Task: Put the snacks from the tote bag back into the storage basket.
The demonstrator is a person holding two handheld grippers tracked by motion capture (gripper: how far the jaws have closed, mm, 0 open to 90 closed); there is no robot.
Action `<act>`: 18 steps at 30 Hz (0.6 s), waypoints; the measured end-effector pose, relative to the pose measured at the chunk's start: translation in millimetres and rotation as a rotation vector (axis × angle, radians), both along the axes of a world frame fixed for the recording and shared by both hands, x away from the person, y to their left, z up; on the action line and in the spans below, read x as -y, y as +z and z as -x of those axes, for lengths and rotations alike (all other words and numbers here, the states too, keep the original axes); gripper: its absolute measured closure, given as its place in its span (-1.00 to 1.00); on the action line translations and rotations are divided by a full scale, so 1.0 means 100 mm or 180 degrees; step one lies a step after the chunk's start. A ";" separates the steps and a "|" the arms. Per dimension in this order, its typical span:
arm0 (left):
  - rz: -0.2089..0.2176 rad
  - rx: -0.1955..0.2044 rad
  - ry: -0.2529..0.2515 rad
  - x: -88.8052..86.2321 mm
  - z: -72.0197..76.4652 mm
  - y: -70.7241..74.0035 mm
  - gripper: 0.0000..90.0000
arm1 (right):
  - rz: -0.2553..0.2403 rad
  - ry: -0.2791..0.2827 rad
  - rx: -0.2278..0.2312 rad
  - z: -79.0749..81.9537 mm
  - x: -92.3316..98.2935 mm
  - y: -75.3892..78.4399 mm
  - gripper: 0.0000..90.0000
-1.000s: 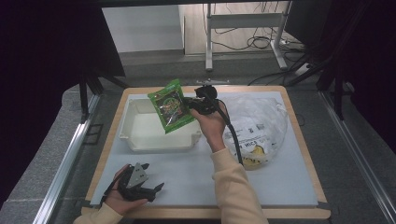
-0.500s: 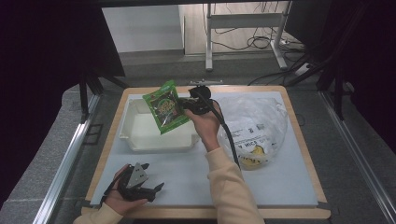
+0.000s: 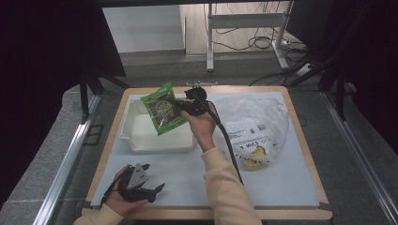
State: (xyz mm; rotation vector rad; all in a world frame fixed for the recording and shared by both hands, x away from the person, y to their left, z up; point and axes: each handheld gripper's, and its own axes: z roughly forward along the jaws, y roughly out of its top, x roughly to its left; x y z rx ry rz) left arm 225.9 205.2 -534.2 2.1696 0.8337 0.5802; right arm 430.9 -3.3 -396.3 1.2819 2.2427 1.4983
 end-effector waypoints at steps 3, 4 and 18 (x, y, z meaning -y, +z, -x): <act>0.0001 0.0001 0.0002 0.00 0.00 0.00 -0.70 | 0.0006 -0.0009 -0.0023 -0.01 -0.03 -0.04 1.00; -0.0019 0.0000 -0.0006 0.00 0.00 0.00 -0.70 | 0.0018 -0.0014 -0.0030 -0.02 -0.05 -0.05 1.00; -0.0002 -0.0002 0.0006 -0.01 0.00 0.01 -0.70 | 0.0061 -0.0063 -0.0173 -0.09 -0.20 -0.24 1.00</act>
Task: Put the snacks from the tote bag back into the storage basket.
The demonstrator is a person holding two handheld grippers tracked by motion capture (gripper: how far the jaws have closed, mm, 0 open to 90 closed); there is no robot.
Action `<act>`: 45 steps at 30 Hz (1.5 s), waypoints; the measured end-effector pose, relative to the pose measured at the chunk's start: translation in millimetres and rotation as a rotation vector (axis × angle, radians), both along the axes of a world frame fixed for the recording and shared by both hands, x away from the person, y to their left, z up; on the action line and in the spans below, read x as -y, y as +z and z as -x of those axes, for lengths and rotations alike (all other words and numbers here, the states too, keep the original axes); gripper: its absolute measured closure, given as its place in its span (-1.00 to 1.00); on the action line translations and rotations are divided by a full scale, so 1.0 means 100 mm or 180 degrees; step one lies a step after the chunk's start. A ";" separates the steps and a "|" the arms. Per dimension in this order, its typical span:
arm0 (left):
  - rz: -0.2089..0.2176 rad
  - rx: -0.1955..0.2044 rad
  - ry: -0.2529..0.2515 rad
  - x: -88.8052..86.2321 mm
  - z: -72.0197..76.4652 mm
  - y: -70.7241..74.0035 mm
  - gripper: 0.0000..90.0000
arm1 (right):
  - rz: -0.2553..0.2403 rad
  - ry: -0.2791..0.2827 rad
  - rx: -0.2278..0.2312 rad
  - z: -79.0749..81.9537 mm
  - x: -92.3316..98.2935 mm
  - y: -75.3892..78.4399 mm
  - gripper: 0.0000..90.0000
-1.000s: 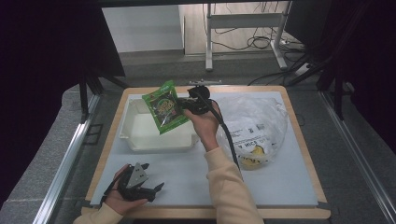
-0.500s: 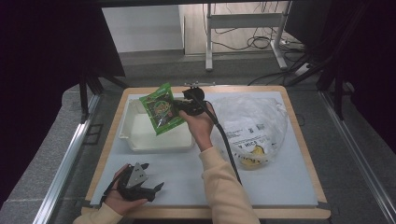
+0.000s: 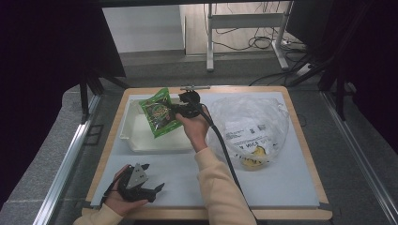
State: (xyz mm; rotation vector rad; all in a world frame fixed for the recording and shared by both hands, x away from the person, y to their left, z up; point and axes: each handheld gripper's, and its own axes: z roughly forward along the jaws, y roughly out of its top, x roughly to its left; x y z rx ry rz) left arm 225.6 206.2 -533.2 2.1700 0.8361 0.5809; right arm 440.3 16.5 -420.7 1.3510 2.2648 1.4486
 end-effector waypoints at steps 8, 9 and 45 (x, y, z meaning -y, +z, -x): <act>-0.0005 0.0010 -0.0004 0.00 0.00 0.01 -0.70 | 0.0005 0.0021 -0.0046 -0.01 -0.12 -0.09 1.00; -0.0004 0.0010 -0.0003 0.00 0.00 0.01 -0.70 | 0.0012 0.0018 -0.0057 -0.01 -0.14 -0.10 1.00; 0.0050 0.0034 0.0010 -0.02 0.00 0.02 -0.70 | 0.0000 -0.0111 -0.0274 -0.07 -0.48 -0.43 1.00</act>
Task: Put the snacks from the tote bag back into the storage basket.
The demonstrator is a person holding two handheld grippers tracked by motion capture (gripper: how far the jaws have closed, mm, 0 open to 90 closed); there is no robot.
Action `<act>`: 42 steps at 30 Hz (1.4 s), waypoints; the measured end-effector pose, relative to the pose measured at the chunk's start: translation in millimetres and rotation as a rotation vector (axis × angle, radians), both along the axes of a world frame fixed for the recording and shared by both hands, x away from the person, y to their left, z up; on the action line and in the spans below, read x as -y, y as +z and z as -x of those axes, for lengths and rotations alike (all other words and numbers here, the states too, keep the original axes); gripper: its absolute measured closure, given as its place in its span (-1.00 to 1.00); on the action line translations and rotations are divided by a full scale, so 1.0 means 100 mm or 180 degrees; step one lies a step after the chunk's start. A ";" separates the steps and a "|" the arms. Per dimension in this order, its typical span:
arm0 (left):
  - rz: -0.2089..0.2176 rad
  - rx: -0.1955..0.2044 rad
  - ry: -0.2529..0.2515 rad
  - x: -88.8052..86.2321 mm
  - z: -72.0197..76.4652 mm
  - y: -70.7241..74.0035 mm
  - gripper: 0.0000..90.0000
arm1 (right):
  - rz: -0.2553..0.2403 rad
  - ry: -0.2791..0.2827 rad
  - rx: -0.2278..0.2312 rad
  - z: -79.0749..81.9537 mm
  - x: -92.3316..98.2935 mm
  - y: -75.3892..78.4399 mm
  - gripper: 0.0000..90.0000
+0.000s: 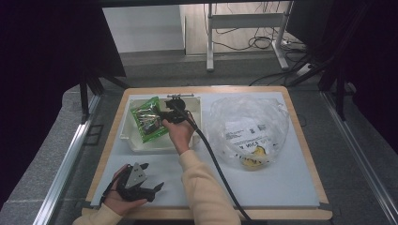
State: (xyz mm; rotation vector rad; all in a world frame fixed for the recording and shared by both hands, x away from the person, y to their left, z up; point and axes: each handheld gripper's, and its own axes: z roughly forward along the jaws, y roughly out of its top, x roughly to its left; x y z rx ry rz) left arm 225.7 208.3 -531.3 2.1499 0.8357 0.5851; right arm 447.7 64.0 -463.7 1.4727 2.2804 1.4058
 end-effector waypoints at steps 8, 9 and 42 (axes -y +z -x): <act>-0.0007 0.0001 -0.0011 -0.01 0.00 0.01 -0.70 | -0.0024 -0.0067 -0.0100 -0.03 -0.07 -0.11 1.00; -0.0007 0.0001 -0.0010 -0.01 0.00 0.01 -0.70 | -0.0033 -0.0074 -0.0104 -0.03 -0.08 -0.12 1.00; 0.0007 0.0004 -0.0020 -0.01 0.00 0.01 -0.70 | 0.0331 -0.0202 -0.0332 0.01 -0.26 -0.43 0.45</act>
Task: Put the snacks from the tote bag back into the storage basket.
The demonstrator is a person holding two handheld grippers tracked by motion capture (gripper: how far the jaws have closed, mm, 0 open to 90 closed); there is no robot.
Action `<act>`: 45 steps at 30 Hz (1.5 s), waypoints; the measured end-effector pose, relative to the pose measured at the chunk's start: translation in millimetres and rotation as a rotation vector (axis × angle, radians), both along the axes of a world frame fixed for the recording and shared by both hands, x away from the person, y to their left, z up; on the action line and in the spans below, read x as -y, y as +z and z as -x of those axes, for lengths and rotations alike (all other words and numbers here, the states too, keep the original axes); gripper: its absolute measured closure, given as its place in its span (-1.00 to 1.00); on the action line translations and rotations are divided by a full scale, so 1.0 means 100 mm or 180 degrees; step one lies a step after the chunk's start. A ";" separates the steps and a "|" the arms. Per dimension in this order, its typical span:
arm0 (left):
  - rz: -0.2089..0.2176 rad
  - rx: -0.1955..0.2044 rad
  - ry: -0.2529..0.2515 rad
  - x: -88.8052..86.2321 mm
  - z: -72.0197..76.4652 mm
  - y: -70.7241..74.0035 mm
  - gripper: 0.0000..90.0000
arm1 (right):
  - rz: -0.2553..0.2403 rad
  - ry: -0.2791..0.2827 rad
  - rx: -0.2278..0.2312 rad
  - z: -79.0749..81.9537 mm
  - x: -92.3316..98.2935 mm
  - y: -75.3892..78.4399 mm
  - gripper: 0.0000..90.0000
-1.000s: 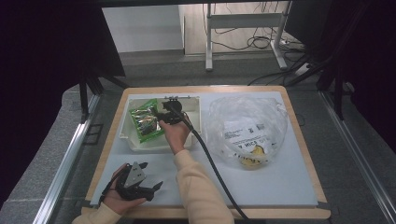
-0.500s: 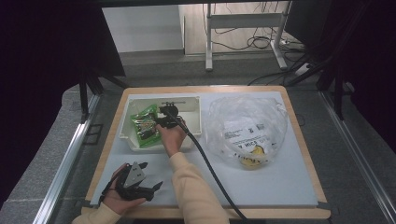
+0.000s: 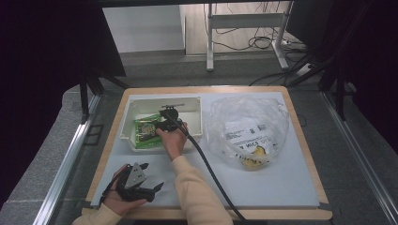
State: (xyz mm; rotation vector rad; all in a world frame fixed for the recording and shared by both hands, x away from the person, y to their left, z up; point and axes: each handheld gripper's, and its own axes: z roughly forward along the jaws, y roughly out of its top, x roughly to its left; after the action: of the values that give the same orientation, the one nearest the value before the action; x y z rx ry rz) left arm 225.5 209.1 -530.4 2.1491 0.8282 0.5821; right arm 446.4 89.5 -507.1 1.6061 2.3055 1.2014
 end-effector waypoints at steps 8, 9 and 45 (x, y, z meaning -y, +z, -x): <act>0.0009 0.0004 0.0010 -0.01 0.00 0.00 -0.70 | -0.0077 0.0127 0.0054 0.03 0.05 0.06 0.23; 0.0008 0.0003 0.0010 -0.01 0.00 0.00 -0.70 | -0.0097 0.0174 0.0105 0.03 0.05 0.07 0.21; 0.0050 -0.0022 0.0147 -0.06 -0.03 0.00 -0.72 | 0.0100 0.1242 0.1047 0.88 0.97 0.74 -0.12</act>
State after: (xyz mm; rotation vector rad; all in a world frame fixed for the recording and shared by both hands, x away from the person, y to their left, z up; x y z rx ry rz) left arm 228.9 214.7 -530.4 2.1237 0.8852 0.5901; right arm 358.5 -7.1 -432.7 0.8826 2.4578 1.3684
